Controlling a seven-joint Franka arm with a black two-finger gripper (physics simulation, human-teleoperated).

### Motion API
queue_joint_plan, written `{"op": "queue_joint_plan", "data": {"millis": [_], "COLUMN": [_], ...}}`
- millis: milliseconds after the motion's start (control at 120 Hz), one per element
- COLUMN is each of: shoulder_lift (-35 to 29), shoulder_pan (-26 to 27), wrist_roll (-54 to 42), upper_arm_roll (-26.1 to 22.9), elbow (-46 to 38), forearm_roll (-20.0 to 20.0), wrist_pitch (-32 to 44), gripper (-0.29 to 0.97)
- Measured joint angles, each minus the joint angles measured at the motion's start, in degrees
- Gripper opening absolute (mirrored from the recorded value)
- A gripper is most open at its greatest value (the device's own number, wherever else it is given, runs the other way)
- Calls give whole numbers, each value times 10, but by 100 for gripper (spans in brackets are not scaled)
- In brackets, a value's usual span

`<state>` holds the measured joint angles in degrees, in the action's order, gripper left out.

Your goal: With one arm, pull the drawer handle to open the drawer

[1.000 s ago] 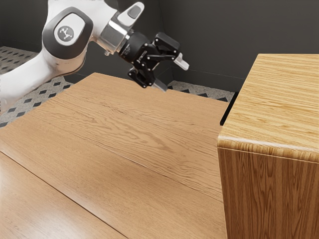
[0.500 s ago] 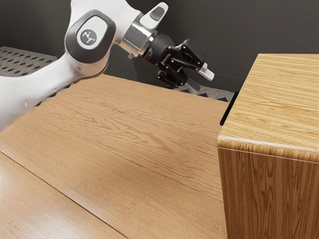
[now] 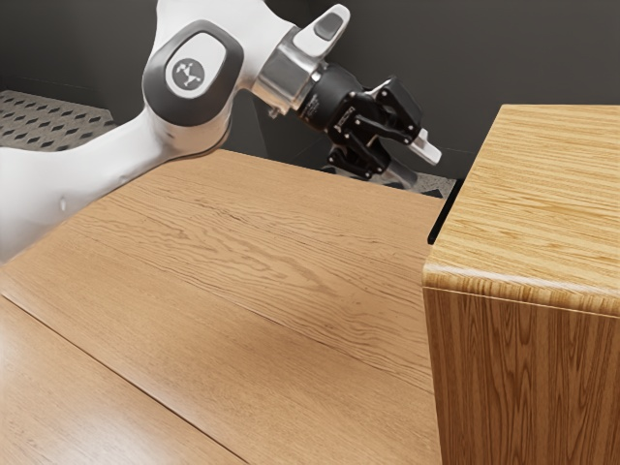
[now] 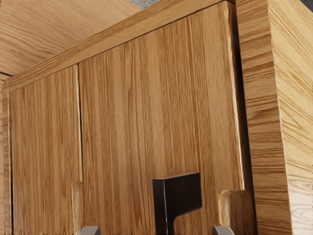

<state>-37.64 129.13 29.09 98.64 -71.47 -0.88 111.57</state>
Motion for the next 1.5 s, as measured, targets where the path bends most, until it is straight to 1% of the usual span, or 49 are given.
{"op": "queue_joint_plan", "data": {"millis": [142, 308, 550, 867, 1058, 1183, 1367, 1500], "shoulder_lift": [26, 35, 32, 27, 30, 31, 51, 55], "shoulder_pan": [-18, -37, -32, -21, -21, -25, -77, -97], "wrist_roll": [22, 45, 73, 97, 114, 123, 132, 136], "upper_arm_roll": [0, 0, 0, 7, 7, 7, -7, -13], "elbow": [-25, -52, -60, -71, -77, -77, -78, -81], "forearm_roll": [32, 68, 84, 82, 45, 33, 30, 30], "wrist_pitch": [0, 0, 2, 4, -10, -22, -50, -66], "gripper": [24, 25, 24, 19, 17, 16, 15, 14]}}
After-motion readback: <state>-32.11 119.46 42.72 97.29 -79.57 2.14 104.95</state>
